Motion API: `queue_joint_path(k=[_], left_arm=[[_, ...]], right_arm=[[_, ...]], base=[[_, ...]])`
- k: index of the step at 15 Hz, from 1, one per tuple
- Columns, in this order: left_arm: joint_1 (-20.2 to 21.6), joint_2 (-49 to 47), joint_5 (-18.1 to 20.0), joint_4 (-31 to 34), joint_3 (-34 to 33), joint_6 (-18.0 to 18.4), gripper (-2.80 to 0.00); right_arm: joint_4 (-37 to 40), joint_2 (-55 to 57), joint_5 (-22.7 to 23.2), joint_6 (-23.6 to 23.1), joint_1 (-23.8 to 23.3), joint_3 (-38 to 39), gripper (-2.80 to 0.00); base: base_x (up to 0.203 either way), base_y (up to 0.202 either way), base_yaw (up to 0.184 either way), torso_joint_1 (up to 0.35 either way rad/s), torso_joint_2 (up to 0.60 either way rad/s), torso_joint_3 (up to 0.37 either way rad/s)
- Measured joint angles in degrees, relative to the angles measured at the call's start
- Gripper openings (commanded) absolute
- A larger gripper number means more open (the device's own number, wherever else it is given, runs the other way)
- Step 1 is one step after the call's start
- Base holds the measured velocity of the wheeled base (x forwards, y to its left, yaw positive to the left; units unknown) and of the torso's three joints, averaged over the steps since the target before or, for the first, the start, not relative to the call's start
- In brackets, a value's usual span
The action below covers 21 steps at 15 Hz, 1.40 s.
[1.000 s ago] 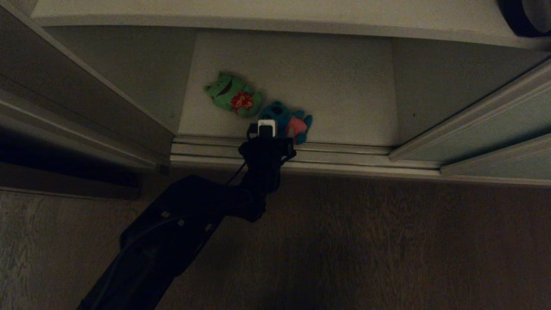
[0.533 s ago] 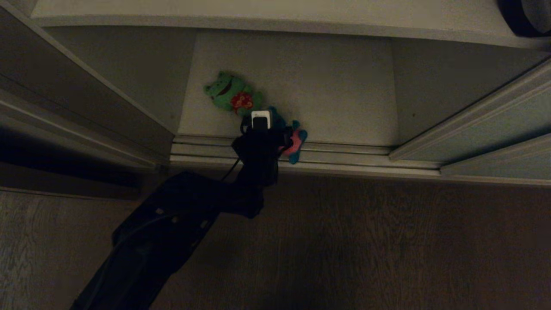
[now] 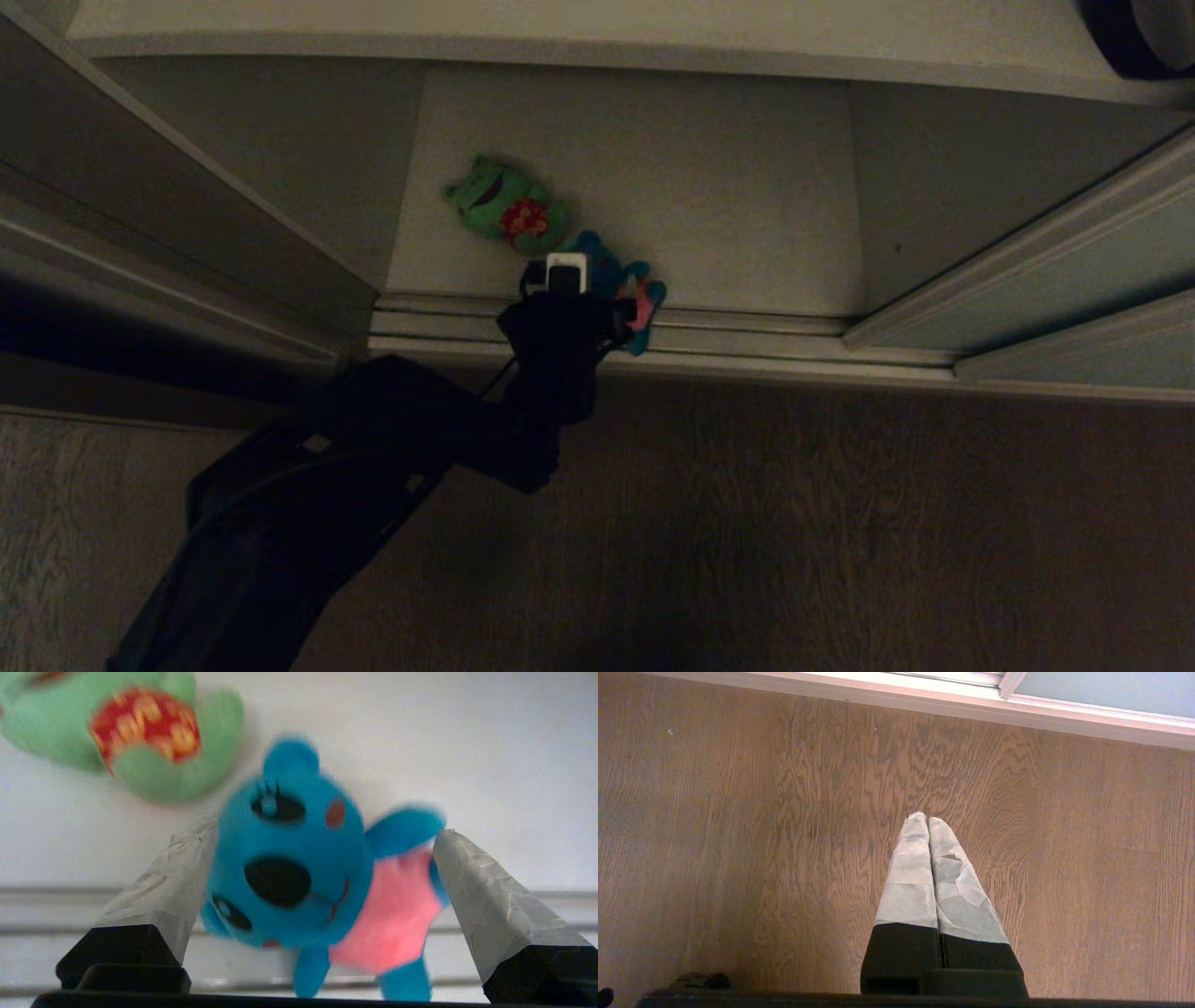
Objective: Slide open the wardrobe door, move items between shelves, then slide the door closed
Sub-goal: Place the blue doll on the lower shelf
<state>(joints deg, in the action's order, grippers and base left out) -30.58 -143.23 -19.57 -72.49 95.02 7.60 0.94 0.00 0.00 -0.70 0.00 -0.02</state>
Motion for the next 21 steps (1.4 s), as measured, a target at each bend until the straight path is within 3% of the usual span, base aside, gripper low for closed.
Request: queue_joint_path(k=[3, 4, 7, 10, 13, 21], left_arm=[[-0.53, 3.71, -0.02, 0.41, -3.94, -0.47, 0.0], [-1.16, 5.54, 0.04, 1.24, -7.41, -0.76, -2.8], [-2.86, 10.63, 0.38, 5.0, -15.39, -1.74, -2.8], [-3.23, 14.61, 1.15, 15.98, -19.75, -5.9, -2.8], [-2.76, 15.22, 4.52, 25.45, -20.01, -8.9, -2.8], [-0.76, 7.27, 7.14, 31.9, -11.9, -9.27, -2.8]], right_arm=[[0.0, 0.0, 0.0, -0.01, 0.0, 0.0, -2.8], [0.02, 0.0, 0.0, -0.01, 0.0, 0.0, -2.8], [0.02, 0.0, 0.0, 0.02, 0.0, 0.0, -2.8], [0.02, 0.0, 0.0, 0.02, 0.0, 0.0, -2.8], [0.0, 0.0, 0.0, 0.02, 0.0, -0.01, -2.8], [0.01, 0.0, 0.0, -0.01, 0.0, 0.0, -2.8]], base=[[0.0, 0.0, 0.0, 0.0, 0.0, 0.0], [0.0, 0.0, 0.0, 0.0, 0.0, 0.0], [0.0, 0.0, 0.0, 0.0, 0.0, 0.0], [0.0, 0.0, 0.0, 0.0, 0.0, 0.0], [0.0, 0.0, 0.0, 0.0, 0.0, 0.0], [0.0, 0.0, 0.0, 0.0, 0.0, 0.0]])
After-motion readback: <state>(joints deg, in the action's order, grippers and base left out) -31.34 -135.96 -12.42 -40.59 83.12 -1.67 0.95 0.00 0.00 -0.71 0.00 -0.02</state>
